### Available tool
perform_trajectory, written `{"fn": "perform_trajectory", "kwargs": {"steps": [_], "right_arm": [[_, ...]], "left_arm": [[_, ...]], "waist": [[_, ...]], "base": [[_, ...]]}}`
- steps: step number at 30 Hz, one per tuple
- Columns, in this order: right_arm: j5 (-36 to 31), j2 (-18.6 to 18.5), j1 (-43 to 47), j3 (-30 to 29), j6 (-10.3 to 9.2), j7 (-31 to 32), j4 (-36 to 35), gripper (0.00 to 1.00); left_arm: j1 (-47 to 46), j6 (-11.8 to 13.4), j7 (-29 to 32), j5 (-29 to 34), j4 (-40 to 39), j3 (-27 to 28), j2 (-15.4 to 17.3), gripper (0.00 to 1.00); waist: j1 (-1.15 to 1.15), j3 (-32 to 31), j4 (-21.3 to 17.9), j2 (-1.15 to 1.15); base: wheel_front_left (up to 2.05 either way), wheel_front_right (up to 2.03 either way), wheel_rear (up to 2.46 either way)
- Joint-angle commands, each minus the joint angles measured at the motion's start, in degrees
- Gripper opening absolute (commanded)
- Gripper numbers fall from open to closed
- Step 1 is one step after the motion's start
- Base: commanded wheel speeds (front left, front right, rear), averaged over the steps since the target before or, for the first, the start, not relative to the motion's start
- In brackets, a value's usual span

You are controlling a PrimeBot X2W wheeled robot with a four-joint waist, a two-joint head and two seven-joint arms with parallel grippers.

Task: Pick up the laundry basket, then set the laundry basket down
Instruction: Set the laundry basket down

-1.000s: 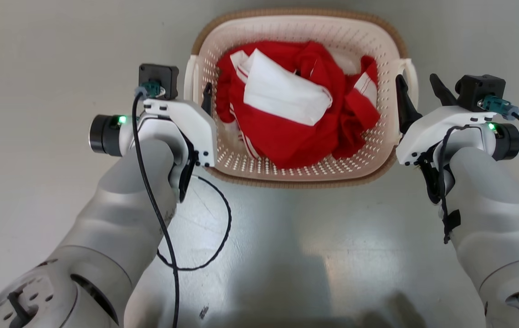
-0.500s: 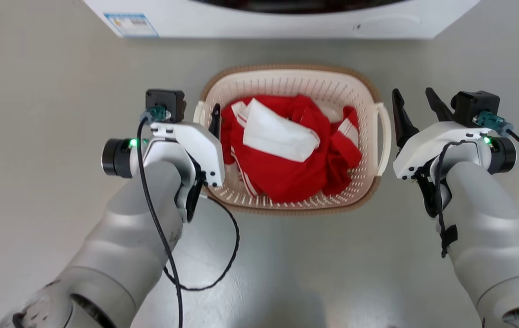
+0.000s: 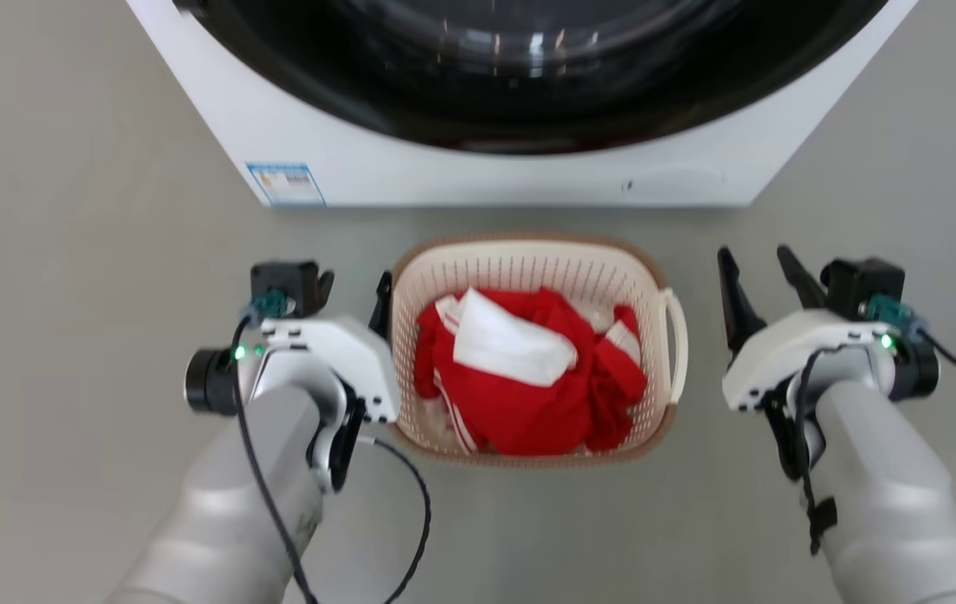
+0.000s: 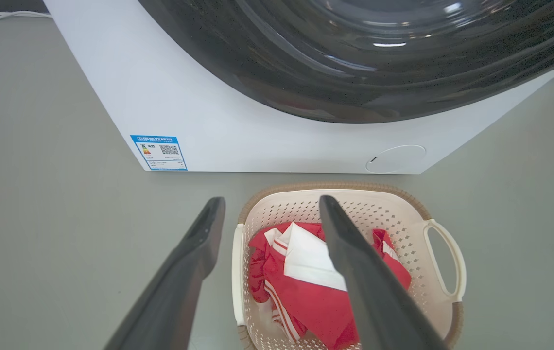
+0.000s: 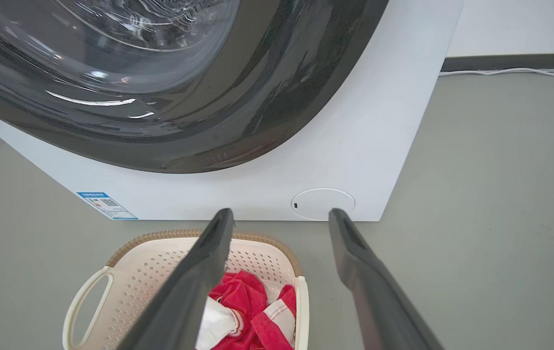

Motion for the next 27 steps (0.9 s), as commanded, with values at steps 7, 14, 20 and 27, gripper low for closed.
{"fn": "perform_trajectory", "kwargs": {"steps": [7, 14, 20, 27], "right_arm": [[-0.6, 0.9, 5.6, 1.5, 0.34, -0.8, -3.9, 1.00], [-1.1, 0.9, 10.3, 1.6, 0.34, -0.8, -6.1, 1.00], [-1.5, 0.9, 13.6, 2.0, 0.34, -0.8, -8.5, 1.00], [-1.7, 0.9, 16.9, 2.5, 0.34, -0.8, -10.7, 1.00]], "left_arm": [[6.6, -0.2, -0.6, 5.2, -4.9, 7.4, 2.1, 1.00], [13.2, -1.1, -0.6, 10.0, -8.5, 13.1, 2.8, 1.00], [18.4, -1.9, -0.6, 13.4, -12.1, 17.8, 3.1, 1.00], [23.5, -2.7, -0.6, 16.8, -16.7, 23.0, 2.9, 1.00]], "waist": [[0.00, -8.8, -0.1, 0.00], [0.00, -14.8, -0.3, 0.00], [0.00, -18.2, -0.3, 0.00], [0.00, -20.4, -0.2, 0.00]], "base": [[0.00, 0.00, 0.00], [0.00, 0.00, 0.00], [0.00, 0.00, 0.00], [0.00, 0.00, 0.00]]}}
